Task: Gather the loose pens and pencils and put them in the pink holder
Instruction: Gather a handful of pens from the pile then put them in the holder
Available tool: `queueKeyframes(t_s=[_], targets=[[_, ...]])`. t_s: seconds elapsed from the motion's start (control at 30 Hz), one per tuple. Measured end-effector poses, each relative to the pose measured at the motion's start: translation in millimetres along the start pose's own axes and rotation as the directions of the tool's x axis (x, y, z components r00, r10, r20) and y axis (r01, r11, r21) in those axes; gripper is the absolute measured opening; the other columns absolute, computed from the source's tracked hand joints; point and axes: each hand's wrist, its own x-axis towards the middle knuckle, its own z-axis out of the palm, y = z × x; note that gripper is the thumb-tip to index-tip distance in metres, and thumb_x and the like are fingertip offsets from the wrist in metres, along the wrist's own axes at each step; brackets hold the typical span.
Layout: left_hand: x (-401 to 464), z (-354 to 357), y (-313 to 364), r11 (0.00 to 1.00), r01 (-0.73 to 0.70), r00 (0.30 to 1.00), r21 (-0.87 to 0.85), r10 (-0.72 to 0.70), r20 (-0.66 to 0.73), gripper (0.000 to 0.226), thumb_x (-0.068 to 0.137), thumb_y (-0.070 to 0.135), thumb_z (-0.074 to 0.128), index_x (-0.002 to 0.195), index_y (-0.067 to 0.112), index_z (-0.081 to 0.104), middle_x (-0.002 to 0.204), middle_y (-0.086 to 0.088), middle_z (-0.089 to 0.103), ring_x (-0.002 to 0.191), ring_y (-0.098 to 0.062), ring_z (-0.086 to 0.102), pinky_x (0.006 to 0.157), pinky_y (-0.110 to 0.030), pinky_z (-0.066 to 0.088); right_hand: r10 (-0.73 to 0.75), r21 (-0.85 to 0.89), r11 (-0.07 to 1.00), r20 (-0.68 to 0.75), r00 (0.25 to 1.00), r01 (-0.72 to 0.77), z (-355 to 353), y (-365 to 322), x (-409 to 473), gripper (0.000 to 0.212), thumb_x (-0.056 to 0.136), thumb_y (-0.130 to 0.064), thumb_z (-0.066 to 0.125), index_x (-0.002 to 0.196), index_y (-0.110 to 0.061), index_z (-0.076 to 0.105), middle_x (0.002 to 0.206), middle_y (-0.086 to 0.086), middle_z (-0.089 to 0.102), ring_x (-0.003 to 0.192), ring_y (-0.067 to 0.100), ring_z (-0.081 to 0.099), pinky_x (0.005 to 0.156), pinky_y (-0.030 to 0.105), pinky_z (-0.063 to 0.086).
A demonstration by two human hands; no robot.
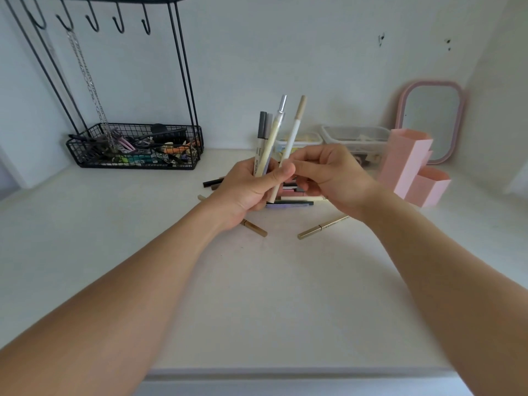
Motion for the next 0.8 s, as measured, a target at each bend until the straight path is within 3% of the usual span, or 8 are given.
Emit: queueKeyframes(t_s=[0.17, 0.27, 0.4, 0.47, 0.53, 0.63, 0.7, 0.8], targets=[[-3, 1, -2, 0.992, -0.051, 0.998, 0.117, 0.045, 0.053, 0.034, 0.067, 0.044, 0.081, 0.088, 0.022, 0.067, 0.061, 0.002, 0.063, 0.061, -0.015, 0.052, 0.046, -0.02, 0.029, -0.01, -0.016, 1.0, 0.053, 0.999, 0.011, 6, 0, -1, 0.017, 0.089, -0.015, 0.072, 0.091, 0.002, 0.074, 0.064, 0.016, 0.068, 0.05, 0.015, 0.057, 0.05, 0.02, 0.039], [-2, 3, -3, 0.992, -0.043, 0.996, 0.117, 0.034, 0.078, 0.024, 0.079, 0.032, 0.081, 0.081, 0.018, 0.06, 0.052, 0.006, 0.048, 0.053, -0.011, 0.042, 0.046, -0.023, 0.026, -0.003, -0.026, 1.0, 0.008, 1.0, 0.003, 11, 0, -2, 0.016, 0.085, -0.012, 0.075, 0.092, 0.003, 0.075, 0.06, 0.01, 0.068, 0.044, 0.008, 0.053, 0.044, 0.015, 0.037], [-1, 4, -2, 0.995, -0.042, 0.997, 0.093, 0.036, 0.072, 0.034, 0.085, 0.037, 0.074, 0.101, 0.008, 0.066, 0.051, 0.007, 0.042, 0.052, -0.009, 0.039, 0.044, -0.019, 0.029, 0.006, 0.031, 1.0, -0.062, 0.998, -0.004, 10, 1, 0, 0.011, 0.088, -0.011, 0.073, 0.089, 0.0, 0.074, 0.059, 0.005, 0.066, 0.046, 0.01, 0.052, 0.048, 0.016, 0.041], [-1, 2, -1, 0.994, -0.058, 0.998, 0.091, 0.057, 0.012, 0.024, 0.096, 0.04, 0.064, 0.087, 0.018, 0.062, 0.052, 0.007, 0.042, 0.047, -0.007, 0.038, 0.045, -0.02, 0.033, -0.016, 0.023, 1.0, -0.161, 0.987, 0.02, 5, 2, 3, 0.012, 0.09, -0.016, 0.072, 0.086, -0.005, 0.073, 0.061, 0.0, 0.06, 0.048, 0.011, 0.046, 0.047, 0.02, 0.04], [2, -3, 1, 0.999, -0.046, 0.993, 0.024, 0.049, -0.109, 0.034, 0.102, 0.044, 0.053, 0.078, 0.02, 0.052, 0.052, 0.008, 0.043, 0.048, -0.009, 0.04, 0.047, -0.022, 0.038, -0.079, -0.171, 0.984, -0.197, 0.977, 0.045, -2, 4, 4, 0.013, 0.087, -0.018, 0.074, 0.084, -0.005, 0.074, 0.06, -0.003, 0.06, 0.046, 0.005, 0.044, 0.046, 0.016, 0.037], [7, -12, 4, 0.987, -0.02, 0.948, -0.16, -0.032, -0.318, 0.034, 0.103, 0.047, 0.05, 0.081, 0.022, 0.049, 0.054, 0.008, 0.047, 0.052, -0.011, 0.056, 0.045, -0.021, 0.042, -0.105, -0.597, 0.797, 0.023, 0.994, 0.098, -2, 7, 3, 0.005, 0.079, -0.017, 0.08, 0.079, -0.012, 0.078, 0.056, -0.014, 0.06, 0.045, -0.002, 0.048, 0.05, 0.008, 0.035], [9, -17, 4, 0.97, -0.024, 0.914, -0.241, -0.076, -0.398, 0.035, 0.104, 0.047, 0.05, 0.079, 0.023, 0.048, 0.054, 0.008, 0.046, 0.049, -0.011, 0.059, 0.041, -0.019, 0.036, -0.051, -0.686, 0.718, 0.119, 0.992, 0.12, 1, 11, 3, 0.004, 0.077, -0.015, 0.082, 0.079, -0.013, 0.079, 0.053, -0.017, 0.056, 0.049, -0.006, 0.05, 0.051, 0.007, 0.036], [12, -21, 4, 0.955, -0.048, 0.873, -0.292, -0.102, -0.477, 0.039, 0.103, 0.046, 0.054, 0.073, 0.022, 0.044, 0.049, 0.008, 0.038, 0.04, -0.01, 0.039, 0.036, -0.019, 0.021, -0.026, -0.766, 0.623, 0.179, 0.984, 0.156, 0, 18, 5, 0.003, 0.076, -0.017, 0.081, 0.079, -0.018, 0.079, 0.065, -0.013, 0.063, 0.058, -0.01, 0.052, 0.056, 0.007, 0.039]])
